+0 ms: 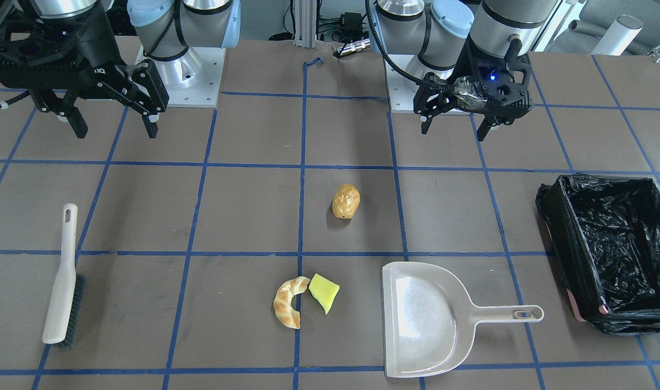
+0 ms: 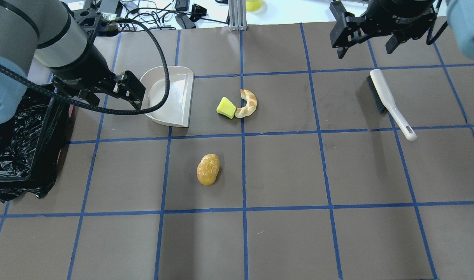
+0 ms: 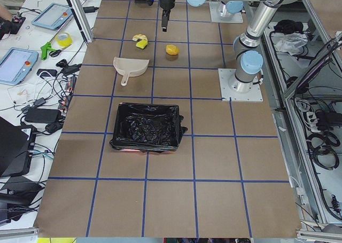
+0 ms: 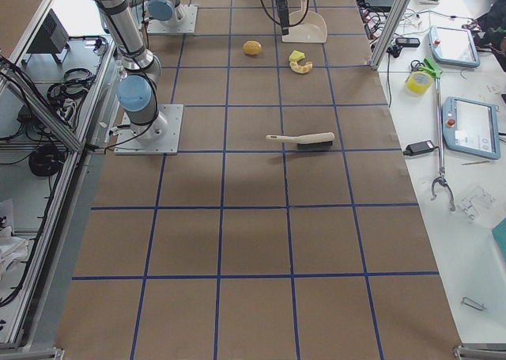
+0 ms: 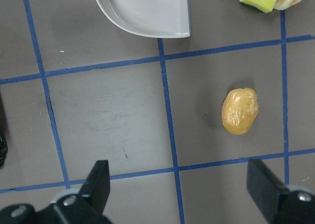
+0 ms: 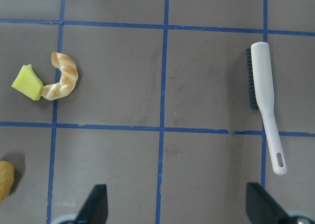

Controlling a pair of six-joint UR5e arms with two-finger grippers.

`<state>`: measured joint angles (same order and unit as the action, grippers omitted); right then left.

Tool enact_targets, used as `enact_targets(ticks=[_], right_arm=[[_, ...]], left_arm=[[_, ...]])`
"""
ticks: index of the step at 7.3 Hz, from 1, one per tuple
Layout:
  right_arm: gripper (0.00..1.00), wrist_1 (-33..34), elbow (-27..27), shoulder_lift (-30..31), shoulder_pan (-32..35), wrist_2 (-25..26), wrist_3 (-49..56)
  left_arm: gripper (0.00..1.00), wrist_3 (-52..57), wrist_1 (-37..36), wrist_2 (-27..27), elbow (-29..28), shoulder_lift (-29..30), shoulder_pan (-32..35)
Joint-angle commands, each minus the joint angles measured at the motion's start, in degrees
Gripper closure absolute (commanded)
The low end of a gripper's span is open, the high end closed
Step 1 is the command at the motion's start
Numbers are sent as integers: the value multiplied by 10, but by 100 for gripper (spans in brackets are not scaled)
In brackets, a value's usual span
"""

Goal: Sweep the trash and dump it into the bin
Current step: 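Grasp the dustpan handle with the left gripper while the right gripper grasps the brush handle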

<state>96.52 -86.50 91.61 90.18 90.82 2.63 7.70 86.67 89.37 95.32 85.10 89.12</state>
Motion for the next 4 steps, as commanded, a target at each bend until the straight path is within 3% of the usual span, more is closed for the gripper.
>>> enact_targets(ticks=[1,4], right_arm=[[0,0,-2,0,0,-1,1],[0,-4,-17,1,0,-4,3]], left_arm=[[0,0,0,2,0,0,0],[0,0,2,0,-1,0,-5]])
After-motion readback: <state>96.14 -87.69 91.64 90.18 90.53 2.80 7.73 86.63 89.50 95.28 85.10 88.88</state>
